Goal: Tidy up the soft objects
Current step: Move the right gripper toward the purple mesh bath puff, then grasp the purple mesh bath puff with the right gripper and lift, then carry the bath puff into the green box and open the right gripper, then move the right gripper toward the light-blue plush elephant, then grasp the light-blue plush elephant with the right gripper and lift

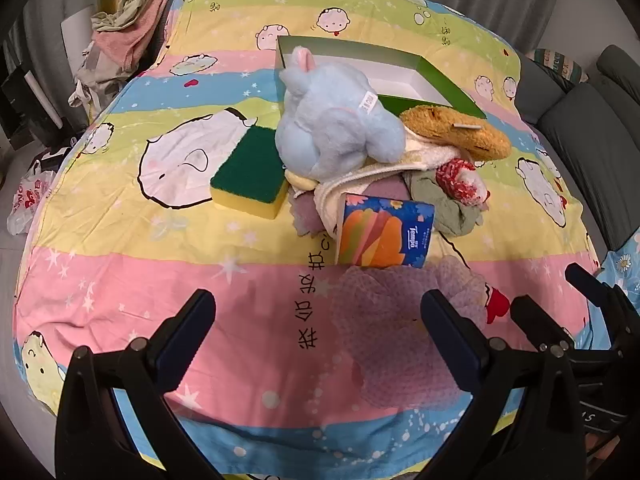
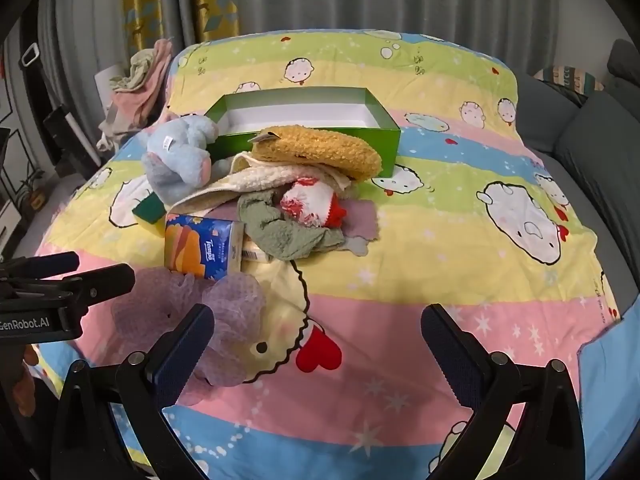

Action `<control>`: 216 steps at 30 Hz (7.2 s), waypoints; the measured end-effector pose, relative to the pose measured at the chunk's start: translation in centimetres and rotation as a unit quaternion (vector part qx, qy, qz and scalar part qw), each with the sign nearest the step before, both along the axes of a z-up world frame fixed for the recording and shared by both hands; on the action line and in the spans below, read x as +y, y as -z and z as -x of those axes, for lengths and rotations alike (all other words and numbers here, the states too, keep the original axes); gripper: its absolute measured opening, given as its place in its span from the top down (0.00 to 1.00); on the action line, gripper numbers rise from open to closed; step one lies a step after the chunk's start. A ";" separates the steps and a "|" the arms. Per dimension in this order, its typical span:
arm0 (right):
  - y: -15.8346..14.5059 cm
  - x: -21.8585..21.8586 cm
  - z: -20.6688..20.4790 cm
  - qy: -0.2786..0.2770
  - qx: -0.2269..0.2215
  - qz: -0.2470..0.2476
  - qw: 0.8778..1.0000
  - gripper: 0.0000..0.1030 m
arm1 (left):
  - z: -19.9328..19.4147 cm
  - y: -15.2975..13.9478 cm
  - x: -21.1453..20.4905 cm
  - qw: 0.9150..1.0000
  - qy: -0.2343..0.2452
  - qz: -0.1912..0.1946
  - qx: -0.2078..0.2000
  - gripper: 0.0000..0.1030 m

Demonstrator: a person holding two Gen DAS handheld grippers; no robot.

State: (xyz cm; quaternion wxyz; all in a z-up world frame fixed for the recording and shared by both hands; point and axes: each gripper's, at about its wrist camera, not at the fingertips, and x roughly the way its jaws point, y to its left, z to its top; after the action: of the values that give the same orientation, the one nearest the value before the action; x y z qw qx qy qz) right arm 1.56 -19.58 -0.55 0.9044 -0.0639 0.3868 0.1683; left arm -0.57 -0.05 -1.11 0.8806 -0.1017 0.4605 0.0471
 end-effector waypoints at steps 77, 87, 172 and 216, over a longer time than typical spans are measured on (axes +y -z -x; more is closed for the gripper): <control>4.9 3.0 0.7 -0.156 0.082 -0.097 0.980 0.79 | -1.4 4.5 -1.3 0.974 0.094 0.202 0.041 0.90; 0.4 3.2 2.1 -0.170 0.010 -0.117 0.978 0.87 | 0.0 -0.2 -1.1 0.972 0.116 0.202 -0.037 0.92; -3.9 1.8 -1.1 -0.059 -0.016 -0.065 0.996 0.22 | -0.9 -4.5 1.7 0.997 0.017 -0.014 -0.069 0.01; -1.3 11.5 -4.6 -0.192 -0.073 -0.017 0.979 0.22 | -6.7 0.2 8.2 0.970 0.043 0.202 -0.128 0.01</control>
State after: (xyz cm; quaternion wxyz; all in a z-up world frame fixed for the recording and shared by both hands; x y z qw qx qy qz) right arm 6.12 -8.13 0.80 0.8821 -0.1336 0.2972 0.3402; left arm 6.11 8.11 -1.28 0.8946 -0.2627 0.3479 -0.0982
